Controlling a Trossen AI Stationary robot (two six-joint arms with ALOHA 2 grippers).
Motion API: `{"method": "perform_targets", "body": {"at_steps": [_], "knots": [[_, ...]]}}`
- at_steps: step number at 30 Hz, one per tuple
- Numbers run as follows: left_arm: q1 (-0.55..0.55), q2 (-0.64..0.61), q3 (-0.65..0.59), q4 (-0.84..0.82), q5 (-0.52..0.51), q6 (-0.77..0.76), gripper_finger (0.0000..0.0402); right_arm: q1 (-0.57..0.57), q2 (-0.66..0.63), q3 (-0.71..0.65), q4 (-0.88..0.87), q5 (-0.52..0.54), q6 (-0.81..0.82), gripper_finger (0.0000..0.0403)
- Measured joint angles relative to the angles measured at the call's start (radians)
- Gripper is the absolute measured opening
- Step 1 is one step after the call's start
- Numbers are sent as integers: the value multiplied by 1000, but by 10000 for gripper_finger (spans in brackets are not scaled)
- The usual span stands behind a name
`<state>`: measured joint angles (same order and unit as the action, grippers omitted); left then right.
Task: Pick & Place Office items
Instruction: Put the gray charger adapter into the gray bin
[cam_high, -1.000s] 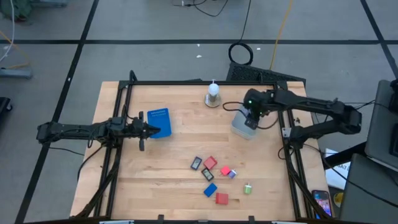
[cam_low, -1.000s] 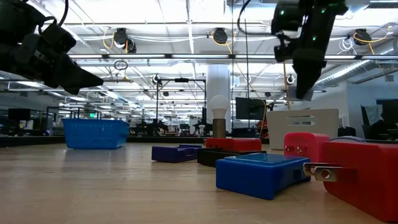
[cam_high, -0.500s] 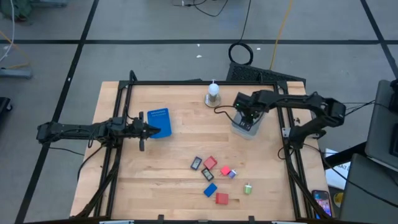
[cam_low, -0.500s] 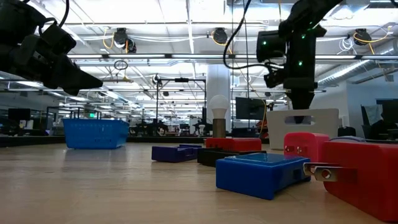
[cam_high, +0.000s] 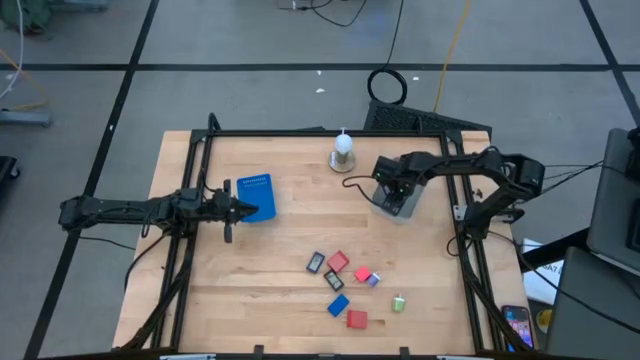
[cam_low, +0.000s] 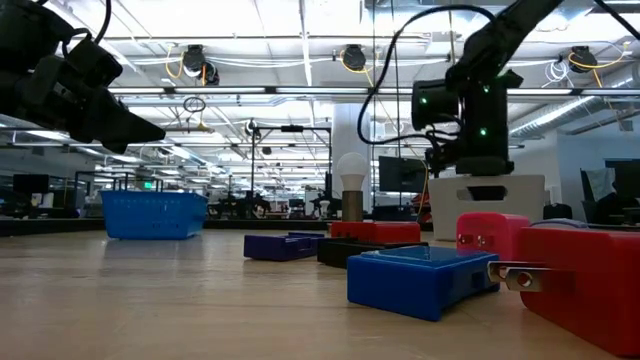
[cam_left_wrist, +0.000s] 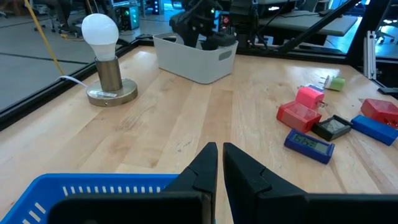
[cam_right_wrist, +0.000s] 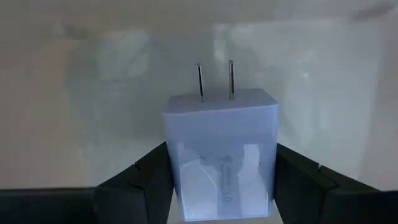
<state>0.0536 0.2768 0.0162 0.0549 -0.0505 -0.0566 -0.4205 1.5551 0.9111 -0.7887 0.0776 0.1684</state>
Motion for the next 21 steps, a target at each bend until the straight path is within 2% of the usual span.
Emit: {"method": "perform_targets", "body": {"at_steps": [8, 15, 17, 21], "knots": [[0, 0, 0, 1, -2, 0, 26, -32, -4, -69, 90, -78, -13, 205], [0, 0, 0, 1, -2, 0, 26, -38, -4, -73, 93, -83, -58, 206], [0, 0, 0, 1, -2, 0, 26, -38, -3, -74, 92, -89, -66, 234], [0, 0, 0, -1, -2, 0, 26, -36, -2, -68, 89, -91, -69, 325]]}}
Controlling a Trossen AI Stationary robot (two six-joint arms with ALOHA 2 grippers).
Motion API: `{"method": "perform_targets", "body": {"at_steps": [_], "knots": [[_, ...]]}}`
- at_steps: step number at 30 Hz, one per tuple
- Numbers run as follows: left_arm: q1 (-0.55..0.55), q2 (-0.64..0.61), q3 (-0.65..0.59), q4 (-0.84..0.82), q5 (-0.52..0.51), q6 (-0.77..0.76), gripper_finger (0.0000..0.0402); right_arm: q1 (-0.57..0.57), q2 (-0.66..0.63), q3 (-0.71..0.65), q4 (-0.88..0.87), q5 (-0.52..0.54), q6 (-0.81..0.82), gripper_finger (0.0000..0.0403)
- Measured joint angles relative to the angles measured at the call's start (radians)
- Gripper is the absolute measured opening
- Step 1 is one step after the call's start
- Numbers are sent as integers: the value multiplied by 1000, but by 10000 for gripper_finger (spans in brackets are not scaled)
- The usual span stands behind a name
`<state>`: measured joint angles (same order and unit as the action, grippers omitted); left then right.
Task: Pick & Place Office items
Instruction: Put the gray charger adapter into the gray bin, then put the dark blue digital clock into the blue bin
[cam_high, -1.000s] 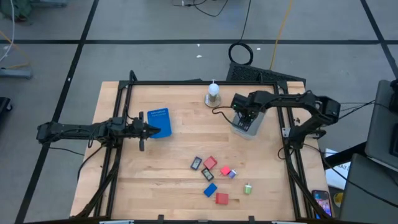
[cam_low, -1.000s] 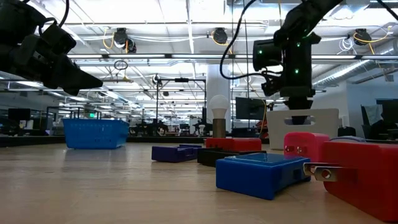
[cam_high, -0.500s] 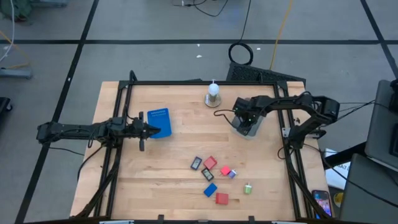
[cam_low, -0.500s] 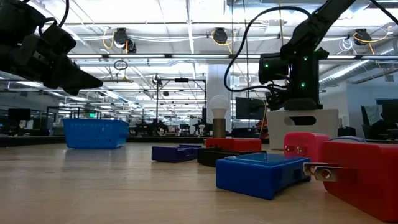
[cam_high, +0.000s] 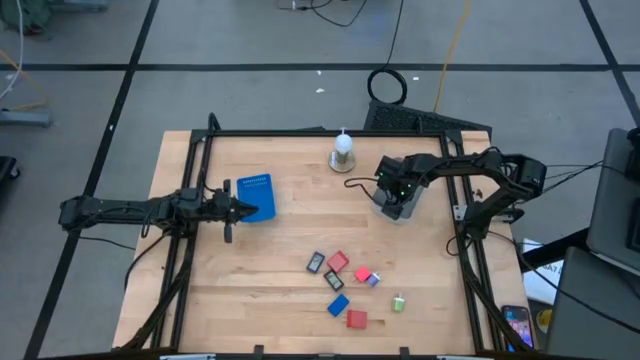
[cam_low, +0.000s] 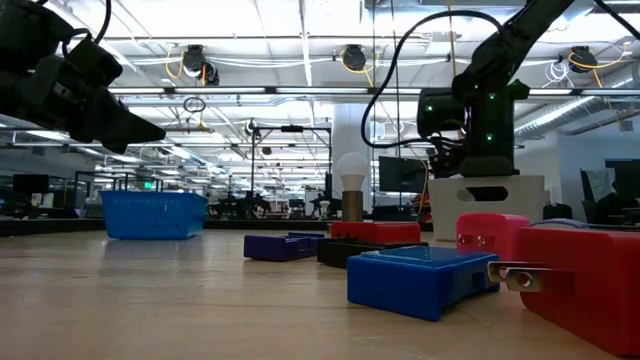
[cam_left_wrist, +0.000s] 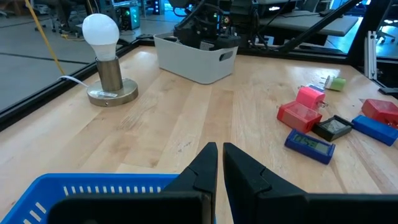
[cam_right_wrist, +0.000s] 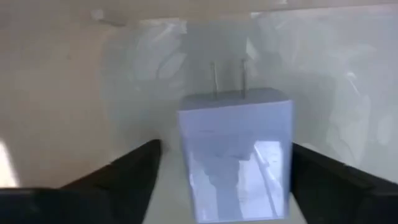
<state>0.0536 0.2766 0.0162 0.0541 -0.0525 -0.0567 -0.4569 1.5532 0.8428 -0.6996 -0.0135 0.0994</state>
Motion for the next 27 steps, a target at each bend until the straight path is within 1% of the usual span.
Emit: {"method": "perform_targets", "body": {"at_steps": [3, 6, 11, 16, 19, 21, 25, 27], "knots": [[0, 0, 0, 0, 0, 0, 26, -2, -11, 8, 0, 13, -9, 360], [0, 0, 0, 0, 0, 0, 26, -2, -51, 14, -1, 30, -20, 366], [0, 0, 0, 0, 0, 0, 26, -2, -173, 31, -53, 27, -44, 345], [0, 0, 0, 0, 1, 0, 26, 6, -378, 44, -60, 14, -36, 314], [0, 0, 0, 0, 0, 0, 26, 29, -524, 44, -3, 13, -35, 285], [0, 0, 0, 1, 0, 0, 26, 50, -619, 36, 61, 12, -42, 257], [0, 0, 0, 1, 0, 0, 26, 95, -812, -44, 238, 3, -69, 180], [0, 0, 0, 0, 0, 1, 26, 105, -907, -118, 359, -46, -81, 136]]}}
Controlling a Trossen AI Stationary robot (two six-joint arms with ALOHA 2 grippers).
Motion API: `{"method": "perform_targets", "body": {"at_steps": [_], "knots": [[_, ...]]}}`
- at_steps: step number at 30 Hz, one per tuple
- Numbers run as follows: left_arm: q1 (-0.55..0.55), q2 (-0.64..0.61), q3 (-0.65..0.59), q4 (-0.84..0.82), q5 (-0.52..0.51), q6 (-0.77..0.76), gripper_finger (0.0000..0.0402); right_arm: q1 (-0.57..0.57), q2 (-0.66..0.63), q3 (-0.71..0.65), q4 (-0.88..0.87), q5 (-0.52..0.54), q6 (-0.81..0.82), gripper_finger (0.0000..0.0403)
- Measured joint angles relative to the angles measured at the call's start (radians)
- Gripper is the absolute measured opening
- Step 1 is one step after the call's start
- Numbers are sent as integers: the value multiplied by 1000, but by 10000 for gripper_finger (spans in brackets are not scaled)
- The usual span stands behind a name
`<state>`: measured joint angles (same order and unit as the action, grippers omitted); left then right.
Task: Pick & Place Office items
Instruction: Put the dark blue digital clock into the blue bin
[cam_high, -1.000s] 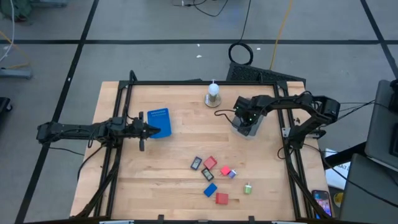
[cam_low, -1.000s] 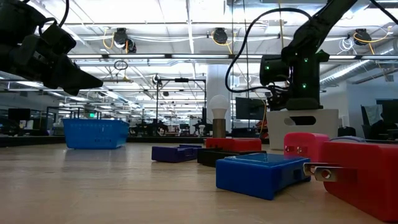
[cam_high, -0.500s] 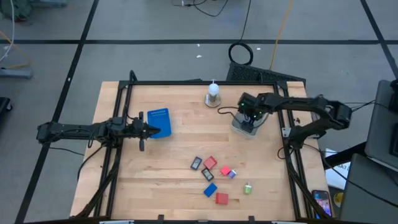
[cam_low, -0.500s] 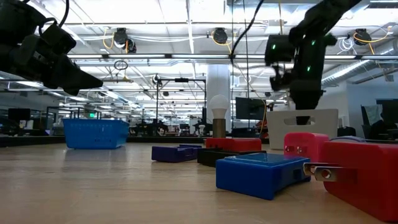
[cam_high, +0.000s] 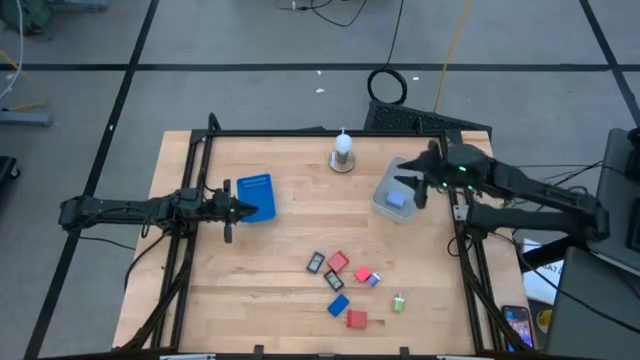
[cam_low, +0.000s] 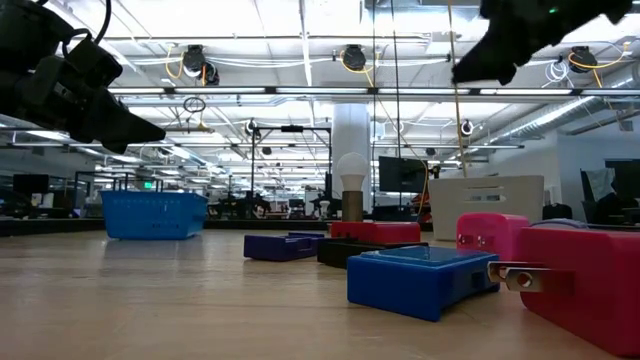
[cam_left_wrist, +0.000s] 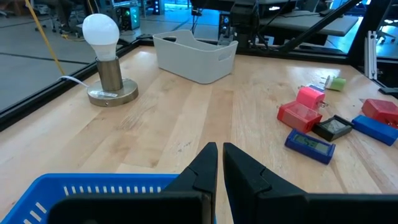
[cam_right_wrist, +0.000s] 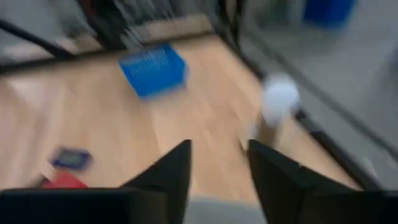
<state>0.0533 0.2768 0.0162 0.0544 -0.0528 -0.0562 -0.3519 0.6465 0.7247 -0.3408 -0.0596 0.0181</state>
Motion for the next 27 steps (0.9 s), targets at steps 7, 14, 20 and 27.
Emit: {"method": "perform_targets", "body": {"at_steps": [7, 14, 20, 27], "knots": [[0, 0, 0, 0, 0, 1, 26, 0, -295, -312, 394, -82, 5, 8], [0, 0, 0, 1, 0, -10, 26, 0, -418, -557, 665, -101, 45, 3], [0, 0, 0, 1, 1, -21, 26, -4, -430, -645, 785, -129, 46, 1], [0, 0, 0, -15, 15, -37, 26, -8, -431, -647, 739, -170, 24, 1]]}}
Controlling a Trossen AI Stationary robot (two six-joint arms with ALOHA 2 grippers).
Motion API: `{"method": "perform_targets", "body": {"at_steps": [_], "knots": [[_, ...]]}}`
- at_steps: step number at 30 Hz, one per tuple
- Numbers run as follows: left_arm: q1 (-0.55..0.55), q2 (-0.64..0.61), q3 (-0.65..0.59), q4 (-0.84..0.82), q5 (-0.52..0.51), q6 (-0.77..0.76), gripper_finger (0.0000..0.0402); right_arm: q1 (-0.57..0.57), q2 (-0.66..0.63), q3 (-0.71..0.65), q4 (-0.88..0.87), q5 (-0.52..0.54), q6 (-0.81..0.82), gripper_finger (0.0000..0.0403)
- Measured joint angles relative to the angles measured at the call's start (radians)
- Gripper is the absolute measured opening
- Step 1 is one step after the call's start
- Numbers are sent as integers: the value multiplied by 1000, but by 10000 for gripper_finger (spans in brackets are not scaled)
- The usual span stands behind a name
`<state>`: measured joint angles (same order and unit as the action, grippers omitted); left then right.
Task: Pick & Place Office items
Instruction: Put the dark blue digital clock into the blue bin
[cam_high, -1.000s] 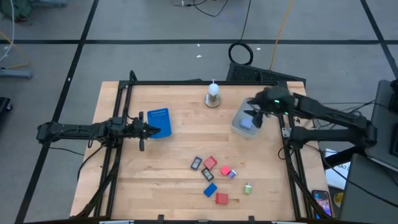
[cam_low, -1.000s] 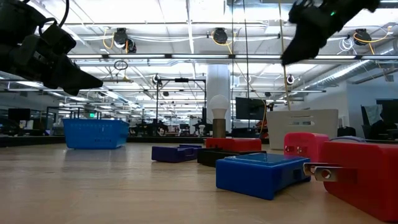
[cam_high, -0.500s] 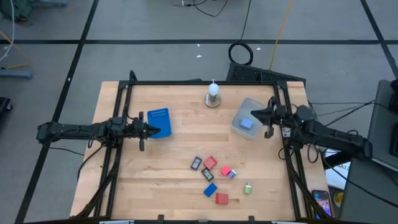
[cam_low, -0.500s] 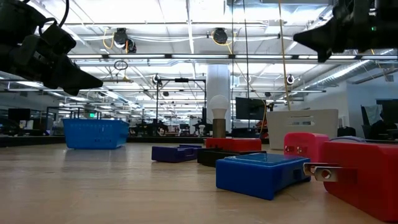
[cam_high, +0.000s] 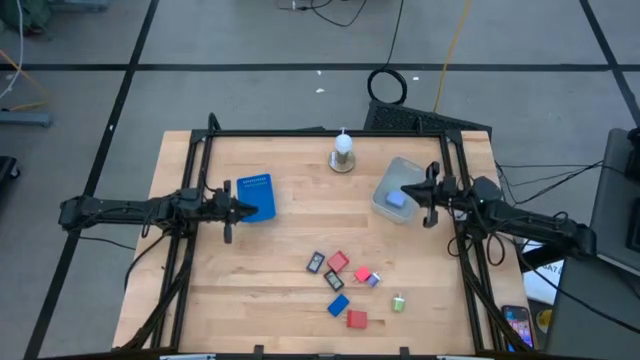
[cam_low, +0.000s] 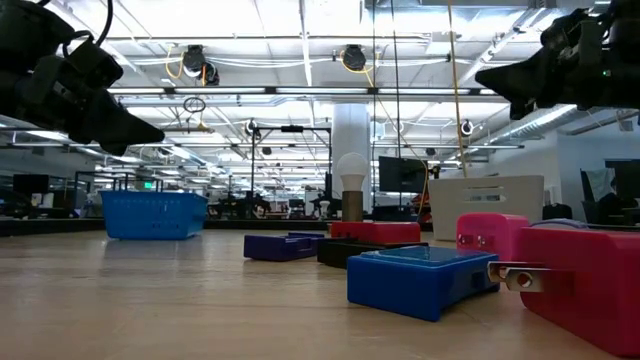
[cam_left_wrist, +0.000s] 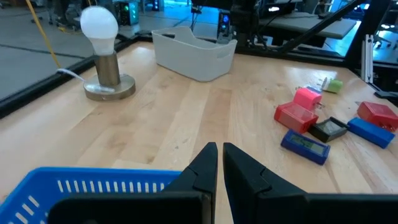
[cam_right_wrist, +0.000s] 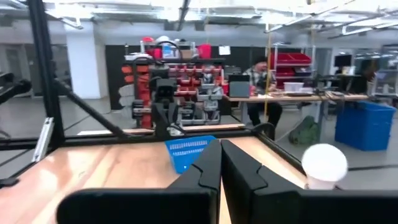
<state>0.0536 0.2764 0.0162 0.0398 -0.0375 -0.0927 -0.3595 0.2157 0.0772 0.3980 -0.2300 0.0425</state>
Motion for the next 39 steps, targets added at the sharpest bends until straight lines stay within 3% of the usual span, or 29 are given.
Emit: {"method": "perform_targets", "body": {"at_steps": [18, 22, 24, 30, 39], "knots": [[0, 0, 0, -9, 6, 5, 26, -45, 0, -61, -42, -8, 69, 0], [0, 2, 15, -21, -168, -90, 22, -46, 0, -61, -44, -9, 68, 0], [0, 27, 44, -31, -170, -85, 8, -46, 1, -62, -46, -9, 66, 0], [-8, 220, 198, -45, -119, -51, 2, -46, 0, -62, -47, -9, 66, 0], [-38, 756, 548, -79, -39, -17, 4, -46, 0, -62, -64, -11, 71, 0]]}}
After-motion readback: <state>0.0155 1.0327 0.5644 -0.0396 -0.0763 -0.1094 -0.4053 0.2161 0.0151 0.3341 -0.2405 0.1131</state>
